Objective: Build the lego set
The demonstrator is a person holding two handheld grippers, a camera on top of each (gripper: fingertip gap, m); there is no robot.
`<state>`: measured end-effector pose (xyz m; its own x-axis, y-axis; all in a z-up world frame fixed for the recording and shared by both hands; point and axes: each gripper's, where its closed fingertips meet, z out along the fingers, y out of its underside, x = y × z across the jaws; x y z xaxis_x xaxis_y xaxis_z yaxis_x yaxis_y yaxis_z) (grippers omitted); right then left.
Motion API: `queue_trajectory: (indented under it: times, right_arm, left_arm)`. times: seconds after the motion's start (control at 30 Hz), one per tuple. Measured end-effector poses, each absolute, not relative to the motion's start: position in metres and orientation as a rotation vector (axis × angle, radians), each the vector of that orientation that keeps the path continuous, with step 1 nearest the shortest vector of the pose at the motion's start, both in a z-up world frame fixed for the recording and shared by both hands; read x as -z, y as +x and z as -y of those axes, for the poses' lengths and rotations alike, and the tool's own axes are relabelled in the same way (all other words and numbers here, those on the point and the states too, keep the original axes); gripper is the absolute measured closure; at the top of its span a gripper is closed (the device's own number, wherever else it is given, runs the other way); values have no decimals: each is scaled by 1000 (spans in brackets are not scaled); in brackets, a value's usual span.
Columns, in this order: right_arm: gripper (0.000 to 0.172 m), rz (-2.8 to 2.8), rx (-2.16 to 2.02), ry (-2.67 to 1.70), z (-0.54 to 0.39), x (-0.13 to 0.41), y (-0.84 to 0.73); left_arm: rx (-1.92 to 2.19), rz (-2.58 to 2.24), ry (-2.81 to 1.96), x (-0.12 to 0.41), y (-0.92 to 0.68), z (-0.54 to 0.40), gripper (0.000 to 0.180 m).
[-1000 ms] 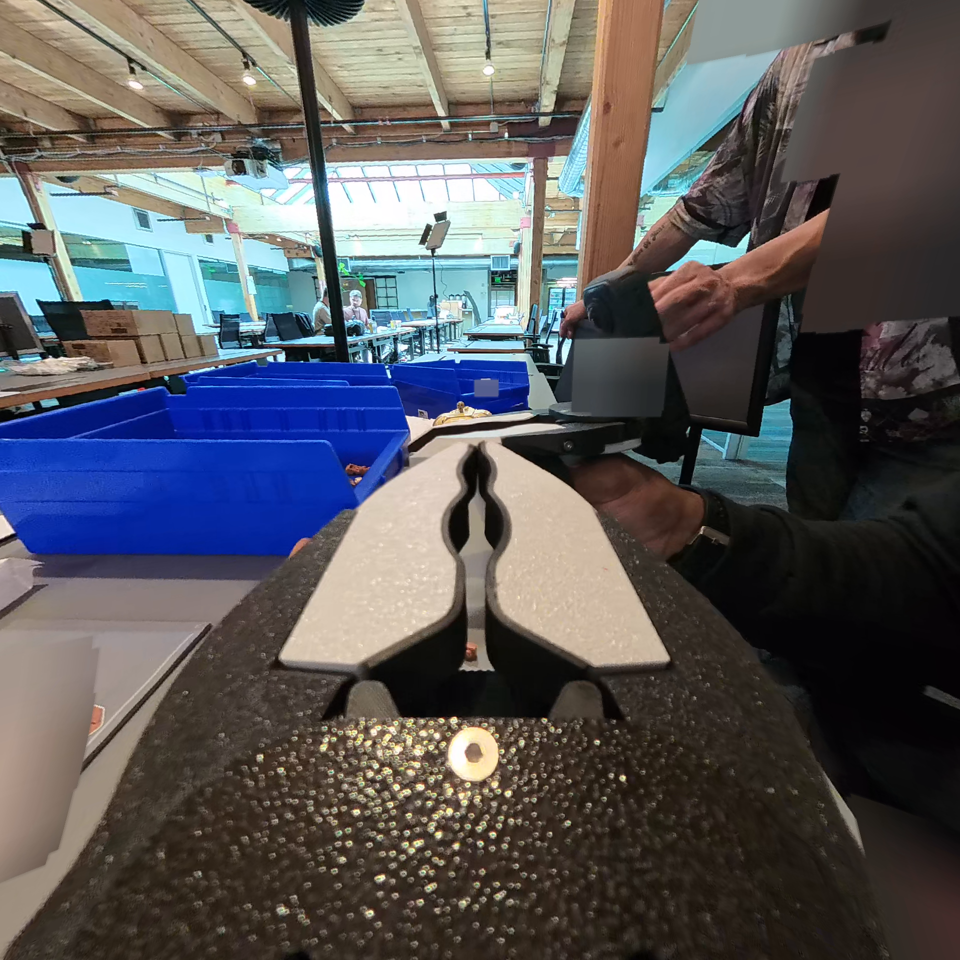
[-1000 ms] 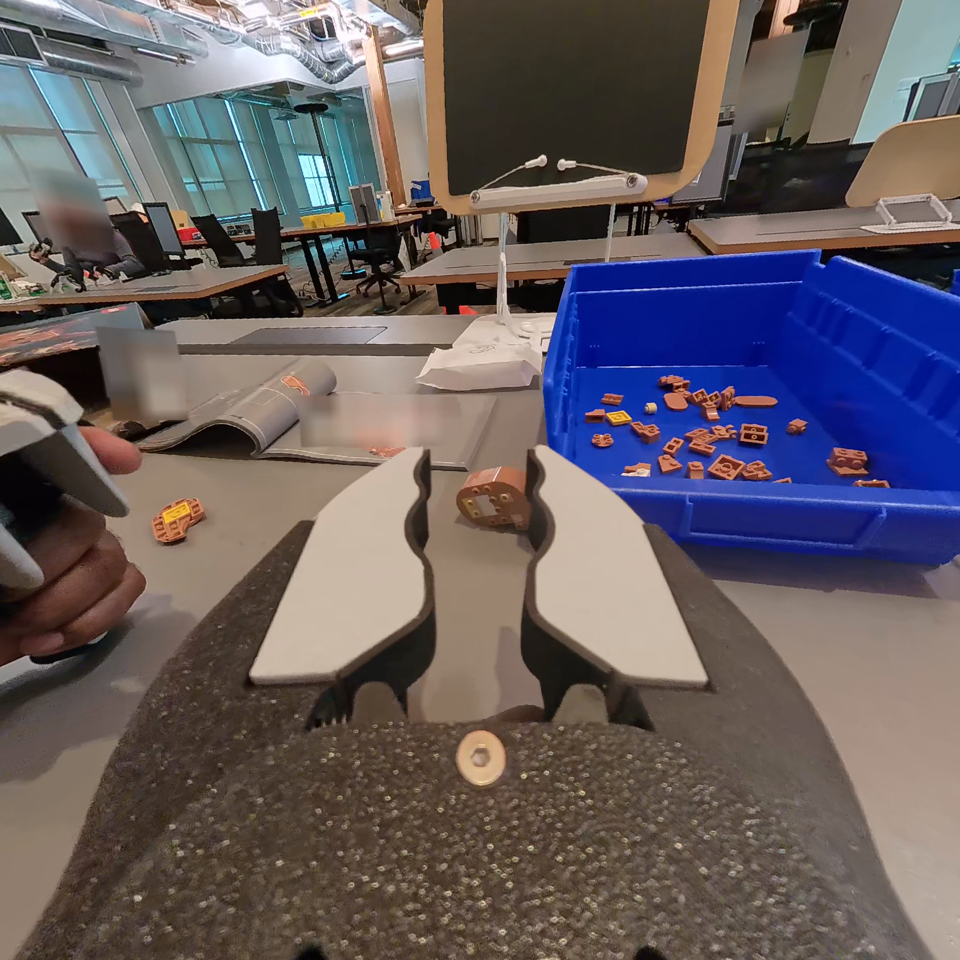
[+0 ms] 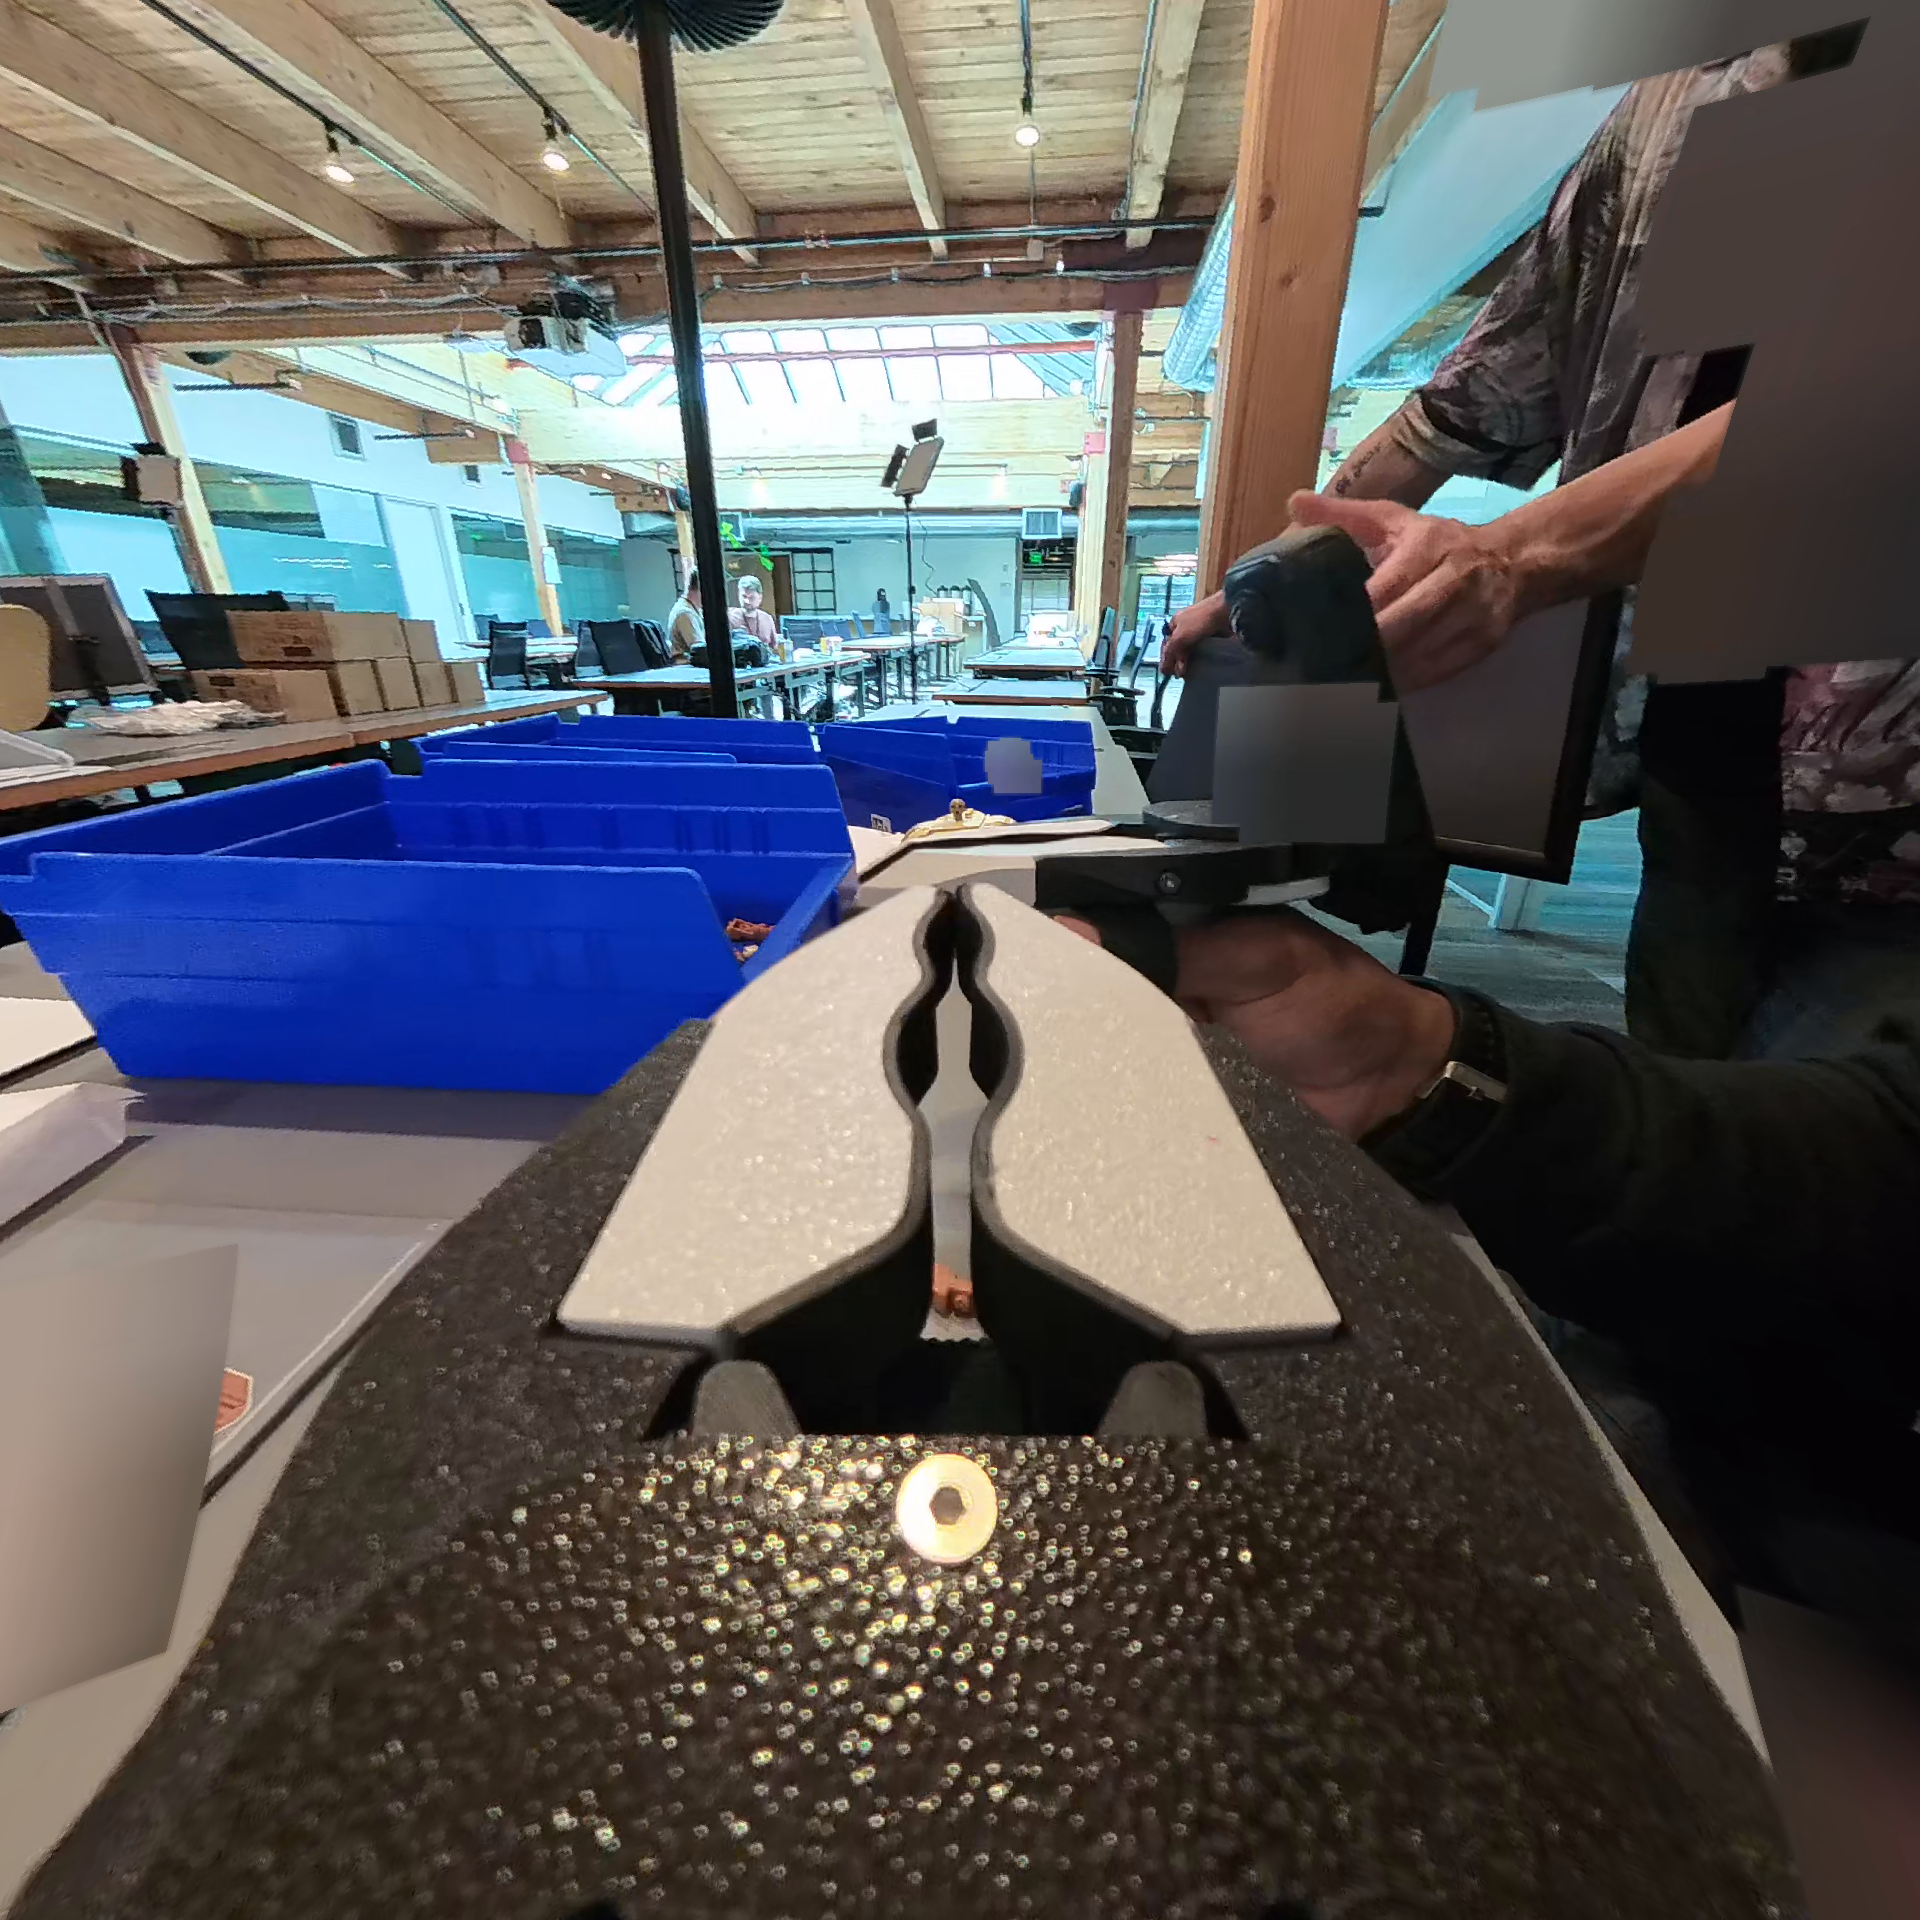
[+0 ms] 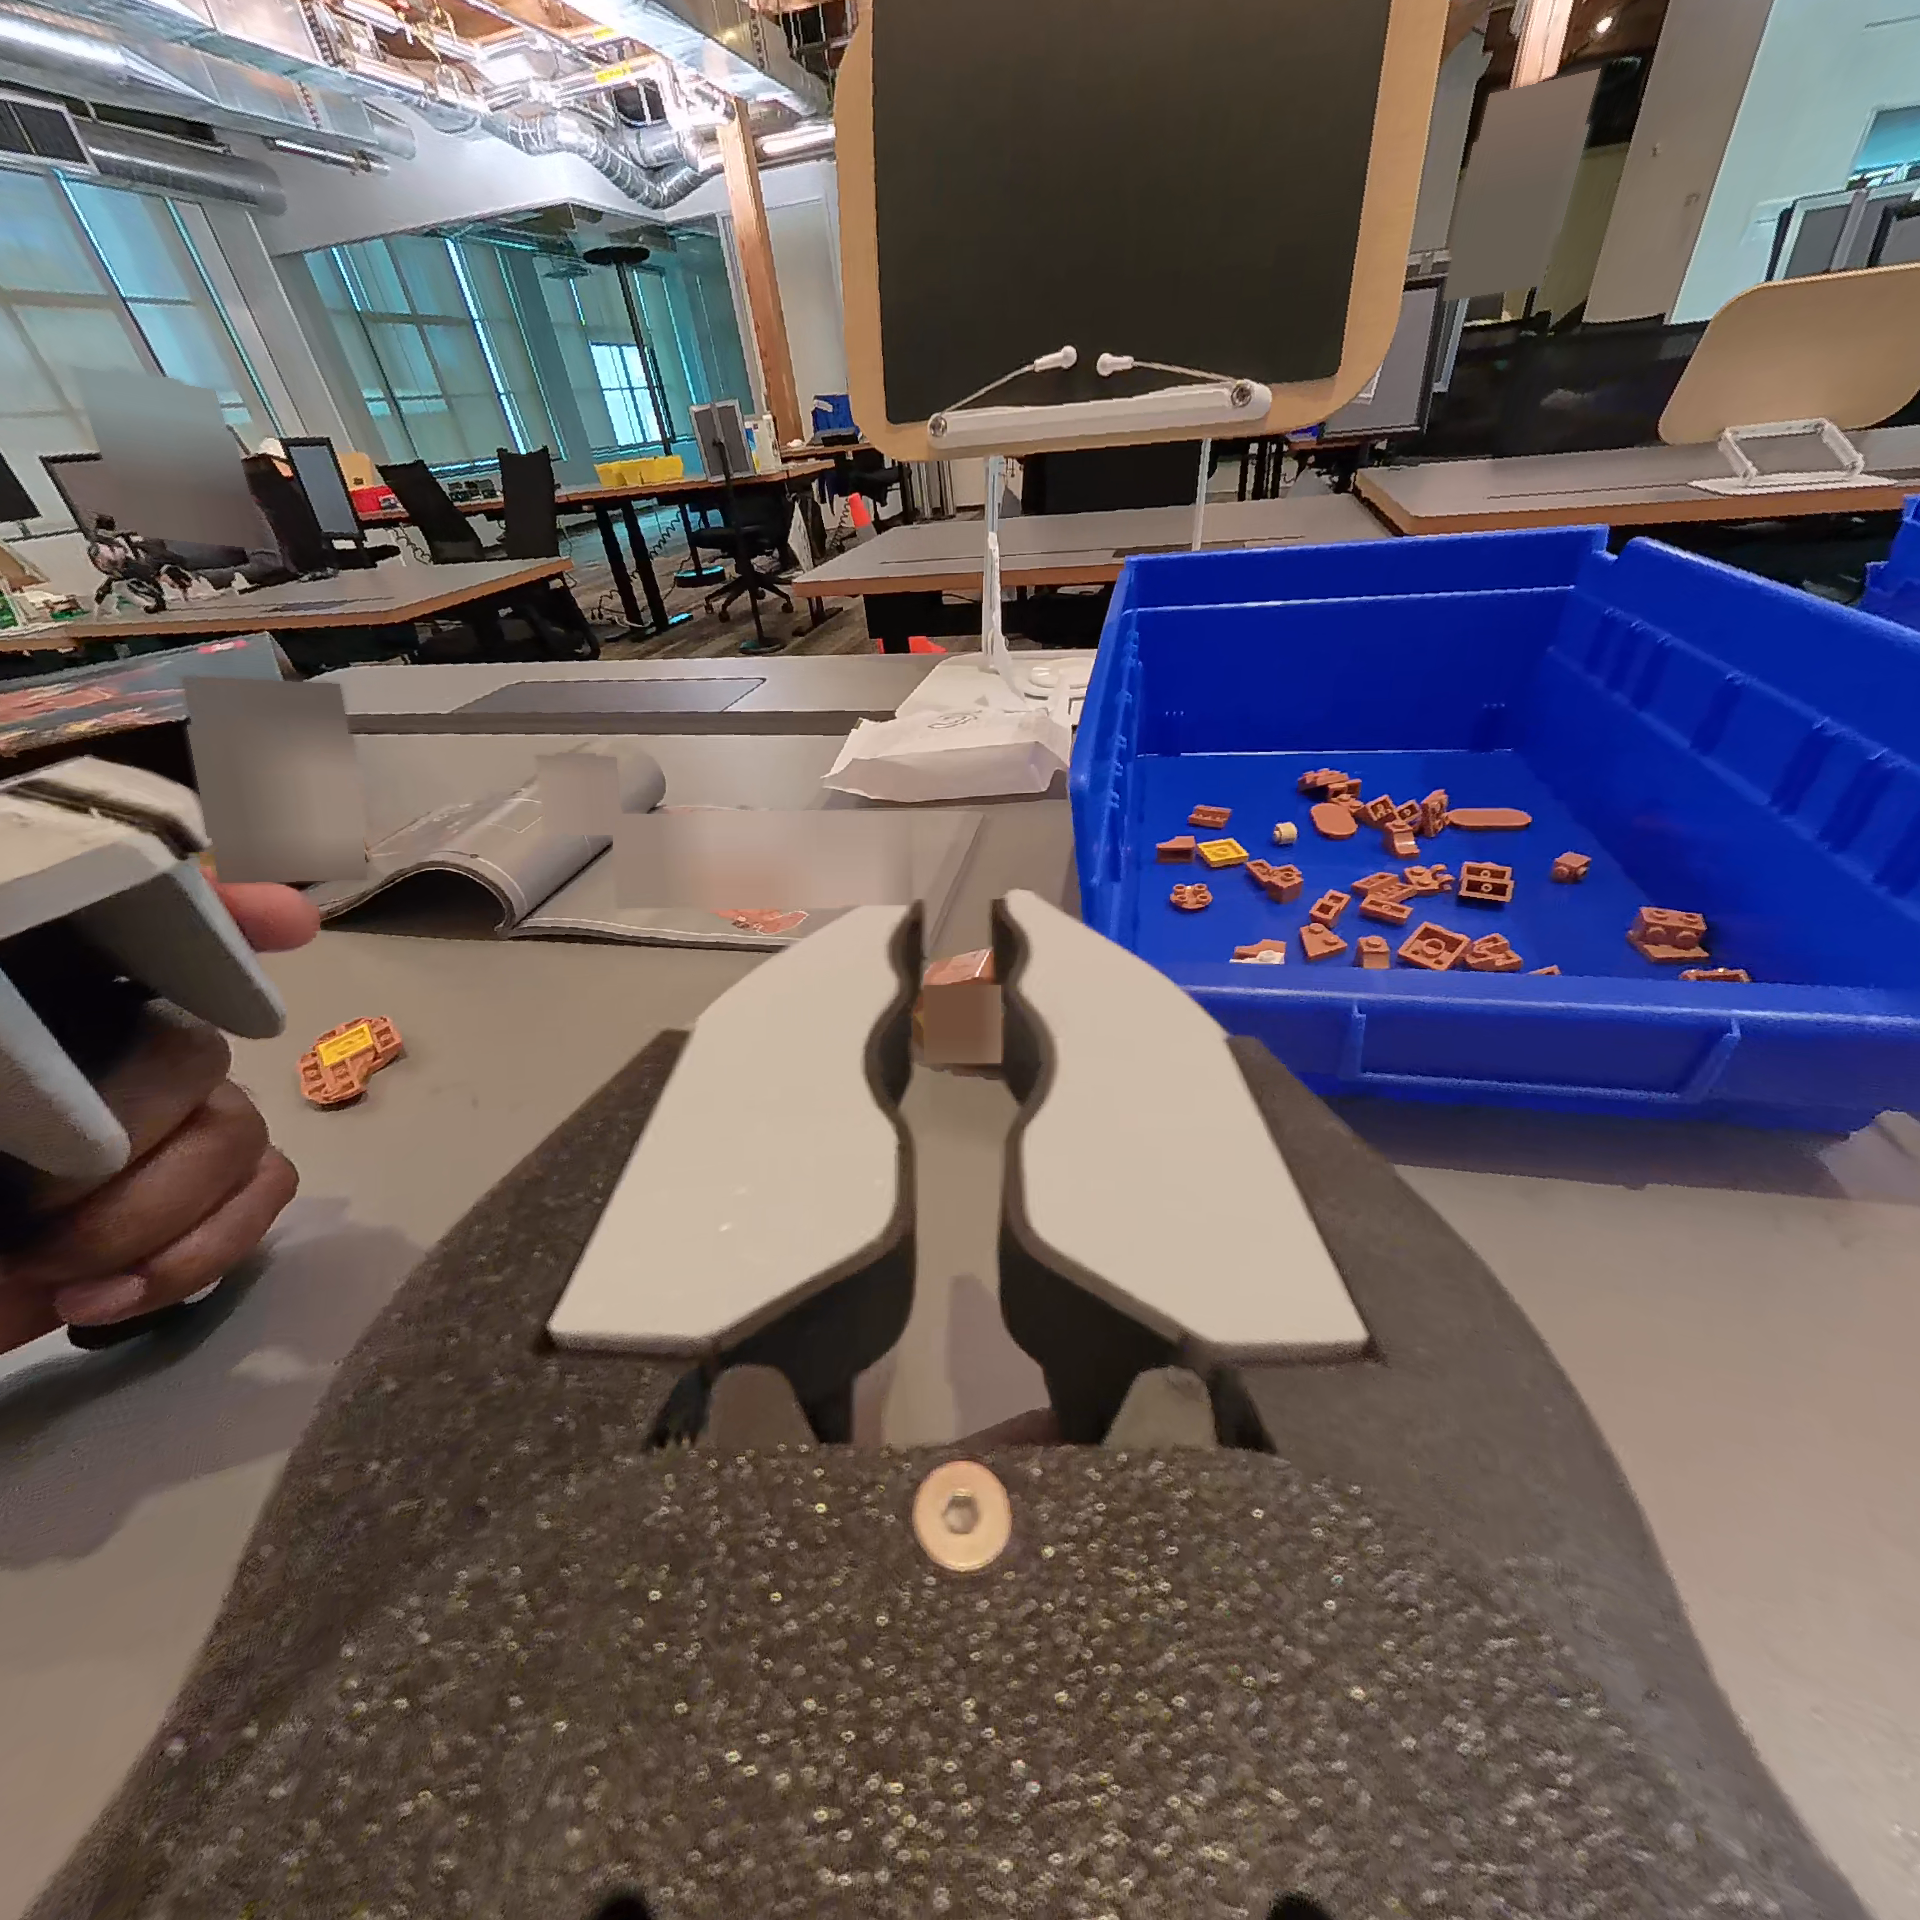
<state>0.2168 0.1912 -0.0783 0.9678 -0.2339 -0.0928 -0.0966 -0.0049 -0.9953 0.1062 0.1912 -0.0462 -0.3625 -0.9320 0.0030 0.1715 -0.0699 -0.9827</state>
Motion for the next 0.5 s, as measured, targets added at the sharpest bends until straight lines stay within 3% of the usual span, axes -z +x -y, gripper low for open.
queue_trajectory:
  times: [0.07, 0.2, 0.27, 0.37, 0.47, 0.5]
  right_arm:
    - [172, -256, 114, -1566, -190, 76, 216]
    - [172, -253, 110, -1568, -191, 77, 216]
    - [159, -255, 108, -1573, -191, 78, 216]
    - [148, -259, 105, -1582, -192, 79, 217]
    - [172, -252, 111, -1562, -190, 76, 216]
    - [172, -249, 111, -1560, -190, 76, 216]
  left_arm:
    - [1585, -1299, -911, 46, 107, -193, 168]
    - [1587, -1291, -921, 46, 107, -195, 169]
    - [1593, -1306, -902, 46, 106, -192, 180]
    - [1586, -1320, -899, 47, 106, -190, 180]
    - [1585, -1310, -912, 47, 107, -192, 171]
    - [1584, -1302, -917, 47, 107, -193, 169]
